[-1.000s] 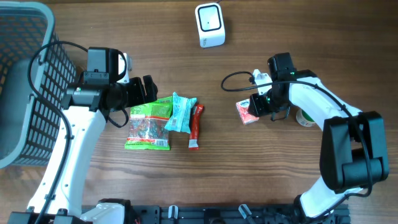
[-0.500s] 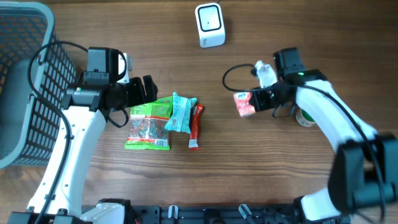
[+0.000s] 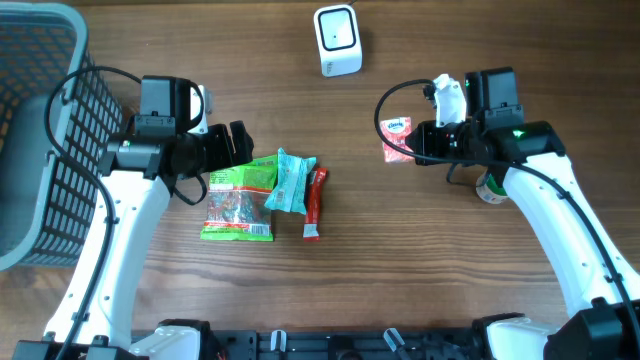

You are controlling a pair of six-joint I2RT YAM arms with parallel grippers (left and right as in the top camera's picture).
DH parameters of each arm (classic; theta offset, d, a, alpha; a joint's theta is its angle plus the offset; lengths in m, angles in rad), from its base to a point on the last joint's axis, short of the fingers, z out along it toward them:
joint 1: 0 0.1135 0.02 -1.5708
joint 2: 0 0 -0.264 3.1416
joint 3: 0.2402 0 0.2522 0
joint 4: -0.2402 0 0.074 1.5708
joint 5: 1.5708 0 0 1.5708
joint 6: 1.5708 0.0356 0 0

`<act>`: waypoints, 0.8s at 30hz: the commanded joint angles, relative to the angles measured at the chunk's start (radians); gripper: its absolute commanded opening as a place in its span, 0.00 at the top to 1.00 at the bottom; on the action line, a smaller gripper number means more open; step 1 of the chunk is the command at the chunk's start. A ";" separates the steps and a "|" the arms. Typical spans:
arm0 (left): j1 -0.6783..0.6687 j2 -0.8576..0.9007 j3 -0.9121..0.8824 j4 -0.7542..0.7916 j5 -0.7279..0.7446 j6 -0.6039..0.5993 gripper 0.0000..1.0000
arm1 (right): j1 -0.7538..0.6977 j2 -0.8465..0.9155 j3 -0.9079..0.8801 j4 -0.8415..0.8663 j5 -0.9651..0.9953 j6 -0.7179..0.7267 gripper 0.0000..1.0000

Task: Scan the item barcode
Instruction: 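Lift the tissue packet up toward the white scanner, then hold the tissue packet in front of the scanner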

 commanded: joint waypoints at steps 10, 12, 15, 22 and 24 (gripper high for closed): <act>-0.005 0.003 0.004 0.002 0.011 -0.008 0.00 | 0.002 0.027 0.556 -0.340 0.211 0.136 0.96; -0.005 0.003 0.004 0.002 0.011 -0.009 0.00 | 0.010 0.053 0.670 -0.383 0.240 0.169 0.95; -0.005 0.003 0.004 0.002 0.011 -0.008 0.00 | 0.036 0.115 0.840 -0.441 0.317 0.204 0.95; -0.005 0.003 0.004 0.002 0.011 -0.008 0.00 | 0.204 0.317 1.052 -0.455 0.630 0.209 0.95; -0.005 0.003 0.004 0.002 0.011 -0.008 0.00 | 0.251 0.365 1.052 -0.406 0.699 0.197 0.95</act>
